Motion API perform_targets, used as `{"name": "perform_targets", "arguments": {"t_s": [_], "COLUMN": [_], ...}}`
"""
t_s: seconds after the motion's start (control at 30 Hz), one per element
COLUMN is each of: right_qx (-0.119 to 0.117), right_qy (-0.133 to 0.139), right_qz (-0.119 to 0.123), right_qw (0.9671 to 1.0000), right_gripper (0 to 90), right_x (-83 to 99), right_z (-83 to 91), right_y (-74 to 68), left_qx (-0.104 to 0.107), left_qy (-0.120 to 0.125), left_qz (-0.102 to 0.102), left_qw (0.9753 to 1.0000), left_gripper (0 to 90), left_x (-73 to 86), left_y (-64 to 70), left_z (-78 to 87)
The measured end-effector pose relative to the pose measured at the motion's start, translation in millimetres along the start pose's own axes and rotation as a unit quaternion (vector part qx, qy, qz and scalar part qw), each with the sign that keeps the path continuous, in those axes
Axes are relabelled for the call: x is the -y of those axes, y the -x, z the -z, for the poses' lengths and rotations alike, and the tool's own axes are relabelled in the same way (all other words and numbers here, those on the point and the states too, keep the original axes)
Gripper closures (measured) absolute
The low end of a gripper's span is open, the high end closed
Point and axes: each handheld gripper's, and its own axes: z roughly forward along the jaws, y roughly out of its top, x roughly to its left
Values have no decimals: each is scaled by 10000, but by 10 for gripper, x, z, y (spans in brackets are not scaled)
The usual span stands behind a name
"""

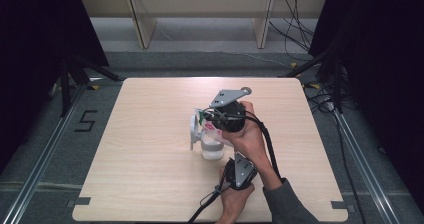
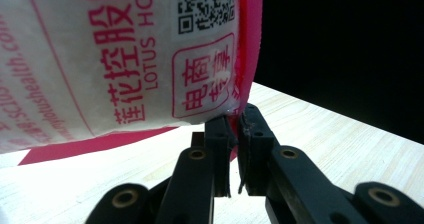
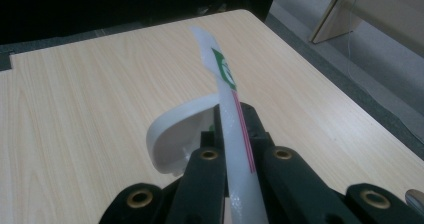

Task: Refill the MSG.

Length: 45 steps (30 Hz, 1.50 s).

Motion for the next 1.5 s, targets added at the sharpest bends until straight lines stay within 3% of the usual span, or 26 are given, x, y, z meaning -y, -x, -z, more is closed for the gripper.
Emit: {"name": "perform_targets", "arguments": {"t_s": [0.07,0.1,0.3,0.63,0.67,0.83,1.37,1.5], "right_qx": [18,1,-8,16,1,3,25,20], "right_qy": [41,5,66,86,71,-35,112,65], "right_qz": [20,-95,54,-18,71,-12,82,9], "right_qw": [10000,10000,10000,10000,9999,10000,9999,10000], "right_gripper": [900,900,900,900,900,900,900,900], "right_x": [1,2,-1,2,-2,-8,0,4], "right_z": [-4,2,-7,-17,-28,-51,-32,-41], "right_y": [0,-17,-4,-21,-22,-45,-23,-38], "left_qx": [-20,-12,-22,-3,-13,-21,-7,4], "left_qy": [13,26,12,26,25,18,40,30], "left_qz": [-15,7,-11,65,69,60,51,78], "left_qw": [10000,10000,10000,10000,10000,10000,10000,10000], "left_gripper": [838,838,838,839,839,839,838,839], "left_x": [3,4,7,5,4,11,8,11], "left_y": [-1,-5,-17,-32,-36,-40,-35,-40], "left_z": [1,-1,11,3,0,8,9,3]}}
